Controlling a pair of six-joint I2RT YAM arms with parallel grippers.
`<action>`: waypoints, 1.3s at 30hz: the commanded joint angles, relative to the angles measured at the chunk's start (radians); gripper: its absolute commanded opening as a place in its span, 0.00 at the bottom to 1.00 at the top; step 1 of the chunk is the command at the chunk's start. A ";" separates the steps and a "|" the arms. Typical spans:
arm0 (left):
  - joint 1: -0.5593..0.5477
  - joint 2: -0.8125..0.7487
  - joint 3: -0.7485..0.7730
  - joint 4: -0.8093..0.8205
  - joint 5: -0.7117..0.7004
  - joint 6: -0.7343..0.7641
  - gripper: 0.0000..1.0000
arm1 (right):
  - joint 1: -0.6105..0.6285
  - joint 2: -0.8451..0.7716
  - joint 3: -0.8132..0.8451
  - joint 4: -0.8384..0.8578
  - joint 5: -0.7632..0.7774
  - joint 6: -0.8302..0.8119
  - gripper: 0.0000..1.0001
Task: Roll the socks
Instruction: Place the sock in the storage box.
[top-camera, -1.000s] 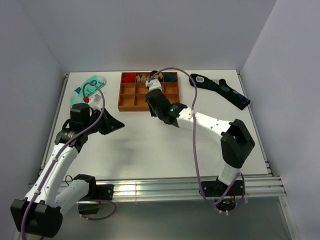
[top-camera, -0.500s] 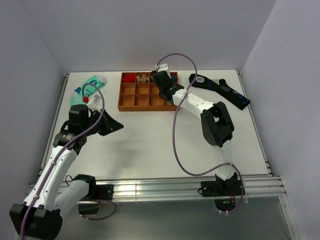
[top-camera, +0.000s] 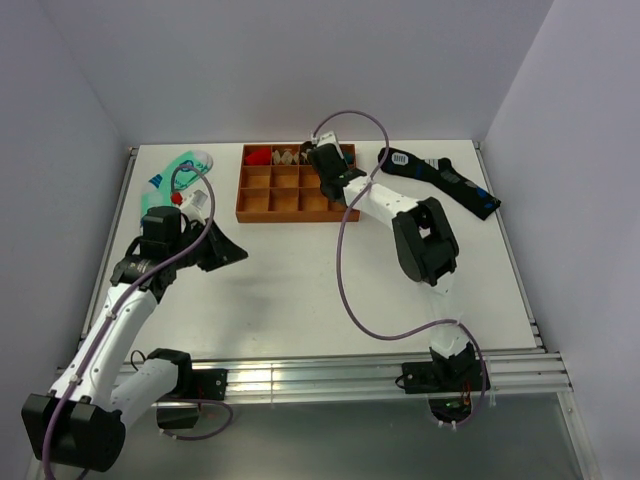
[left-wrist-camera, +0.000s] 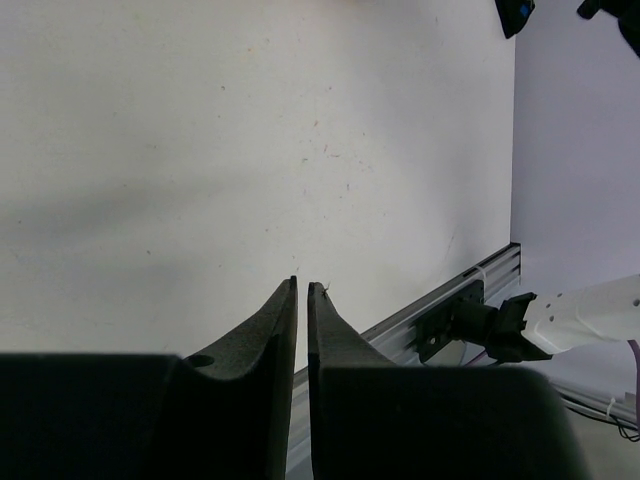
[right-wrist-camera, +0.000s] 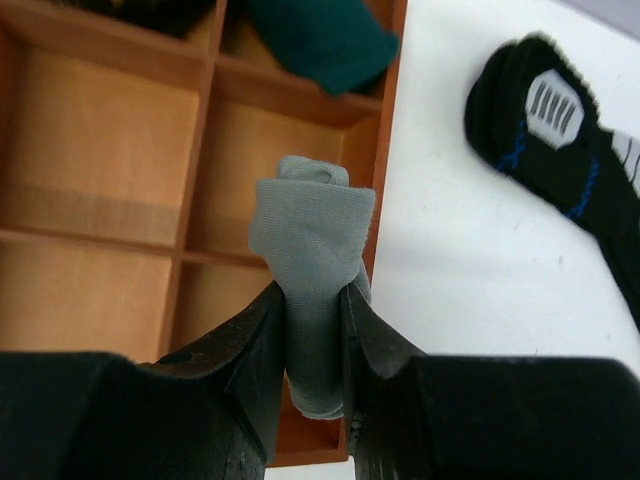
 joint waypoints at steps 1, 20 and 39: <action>0.006 0.005 0.036 0.022 0.009 0.029 0.14 | -0.007 -0.058 -0.099 0.047 -0.005 -0.022 0.00; 0.005 0.042 0.051 0.032 0.035 0.021 0.14 | -0.012 0.032 0.052 -0.174 -0.166 -0.016 0.00; 0.005 0.077 0.064 0.036 0.040 0.024 0.14 | -0.013 0.017 -0.002 -0.251 -0.180 -0.056 0.00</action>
